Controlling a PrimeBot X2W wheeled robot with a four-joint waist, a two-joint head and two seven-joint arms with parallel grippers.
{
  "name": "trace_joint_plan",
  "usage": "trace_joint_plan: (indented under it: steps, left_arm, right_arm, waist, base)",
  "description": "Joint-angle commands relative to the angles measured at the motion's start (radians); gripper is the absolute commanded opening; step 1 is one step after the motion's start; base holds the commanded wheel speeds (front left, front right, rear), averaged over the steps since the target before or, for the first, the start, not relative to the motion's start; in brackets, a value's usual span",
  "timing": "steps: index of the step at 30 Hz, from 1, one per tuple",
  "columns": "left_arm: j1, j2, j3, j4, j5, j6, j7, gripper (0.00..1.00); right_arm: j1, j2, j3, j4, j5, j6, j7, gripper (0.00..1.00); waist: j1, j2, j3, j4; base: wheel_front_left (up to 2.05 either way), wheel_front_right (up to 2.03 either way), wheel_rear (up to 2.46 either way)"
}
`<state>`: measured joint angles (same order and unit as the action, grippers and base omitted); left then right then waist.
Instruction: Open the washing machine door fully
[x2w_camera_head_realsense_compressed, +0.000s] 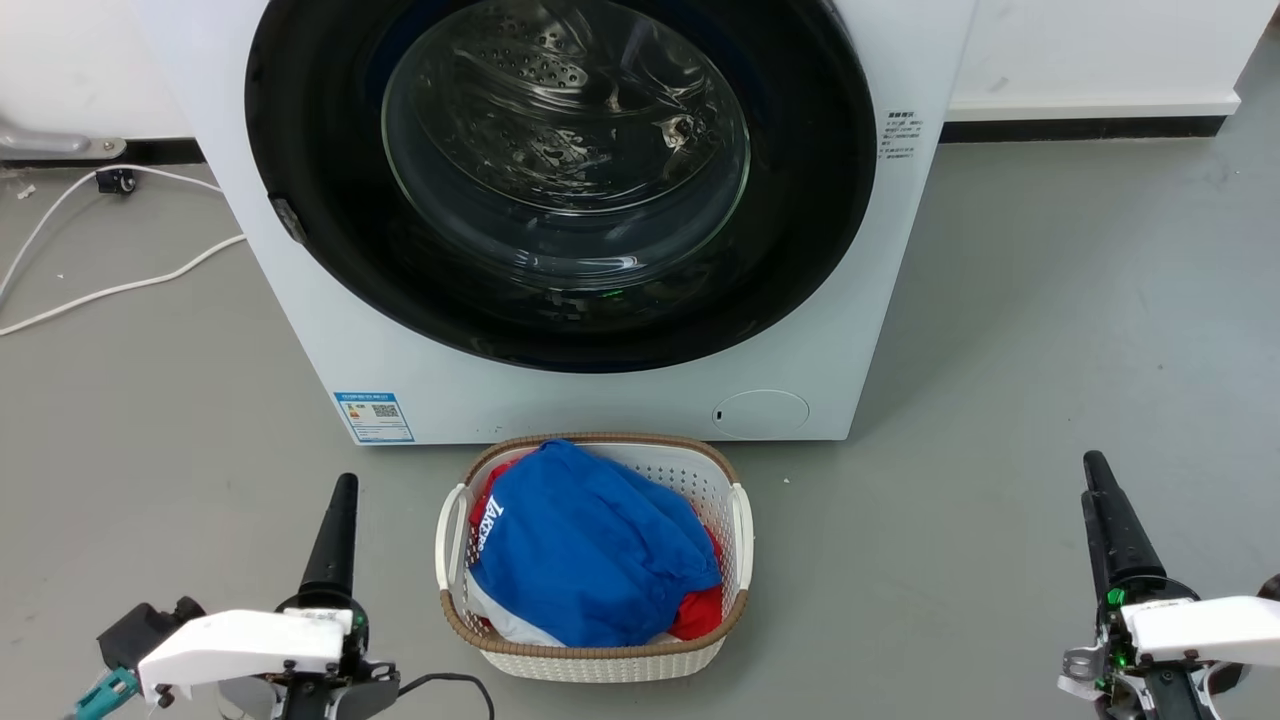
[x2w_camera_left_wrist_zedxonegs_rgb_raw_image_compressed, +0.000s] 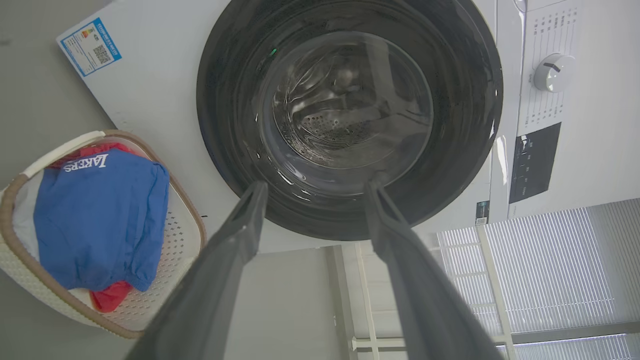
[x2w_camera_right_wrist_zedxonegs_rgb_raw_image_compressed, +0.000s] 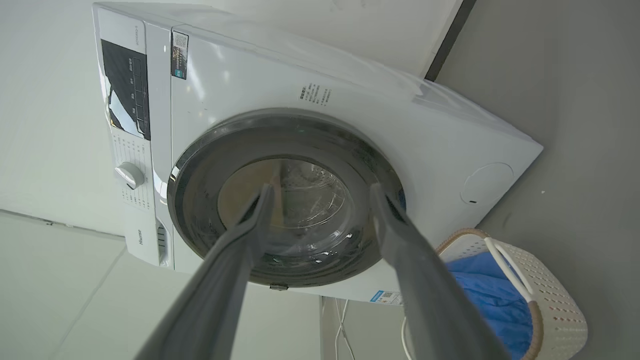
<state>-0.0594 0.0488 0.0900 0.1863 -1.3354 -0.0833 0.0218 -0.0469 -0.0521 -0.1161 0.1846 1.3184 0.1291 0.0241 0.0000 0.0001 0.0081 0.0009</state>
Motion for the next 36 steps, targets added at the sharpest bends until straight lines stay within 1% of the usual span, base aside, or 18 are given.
trace_joint_plan:
  steps: [1,12,16,17,18,19,27,36]
  left_arm:
    - [-0.019,0.002,-0.010,-0.033,0.051,0.011,-0.010,1.00]
    - [-0.006,0.002,-0.070,-0.082,0.323,0.079,-0.054,1.00]
    - [-0.004,0.005,-0.089,-0.093,0.407,0.102,-0.069,1.00]
    - [-0.004,0.005,-0.089,-0.093,0.407,0.102,-0.069,1.00]
    - [-0.003,0.009,-0.101,-0.099,0.444,0.113,-0.076,1.00]
    - [-0.003,0.009,-0.101,-0.099,0.444,0.113,-0.076,1.00]
    - [-0.003,0.031,-0.144,-0.126,0.566,0.157,-0.103,1.00]
    - [-0.005,0.055,-0.195,-0.148,0.682,0.199,-0.132,1.00]
  right_arm:
    - [-0.008,-0.002,0.004,-0.035,-0.052,0.002,-0.013,1.00]
    - [0.014,-0.002,0.036,-0.117,-0.332,0.002,-0.057,1.00]
    - [0.021,-0.001,0.047,-0.140,-0.421,0.002,-0.072,1.00]
    - [0.021,-0.001,0.047,-0.140,-0.421,0.002,-0.072,1.00]
    - [0.026,-0.001,0.051,-0.152,-0.460,0.002,-0.079,1.00]
    - [0.026,-0.001,0.051,-0.152,-0.460,0.002,-0.079,1.00]
    - [0.039,-0.001,0.064,-0.189,-0.602,0.002,-0.106,1.00]
    - [0.054,0.000,0.071,-0.218,-0.735,0.002,-0.134,1.00]
  waist:
    - [0.0000,-0.0001,0.000,0.000]
    - [0.0000,-0.0001,0.002,0.000]
    - [0.0000,-0.0001,0.003,0.001]
    - [0.0000,-0.0001,0.003,0.001]
    - [0.0000,-0.0001,0.003,0.001]
    - [0.0000,-0.0001,0.003,0.001]
    - [0.0000,-0.0001,0.004,0.002]
    - [0.0000,-0.0001,0.005,0.003]
  base:
    - [0.00,0.00,0.00]
    - [0.00,0.00,0.00]
    - [0.00,0.00,0.00]
    - [0.00,0.00,0.00]
    - [0.00,0.00,0.00]
    - [0.00,0.00,0.00]
    - [0.00,0.00,0.00]
    - [0.00,0.00,0.00]
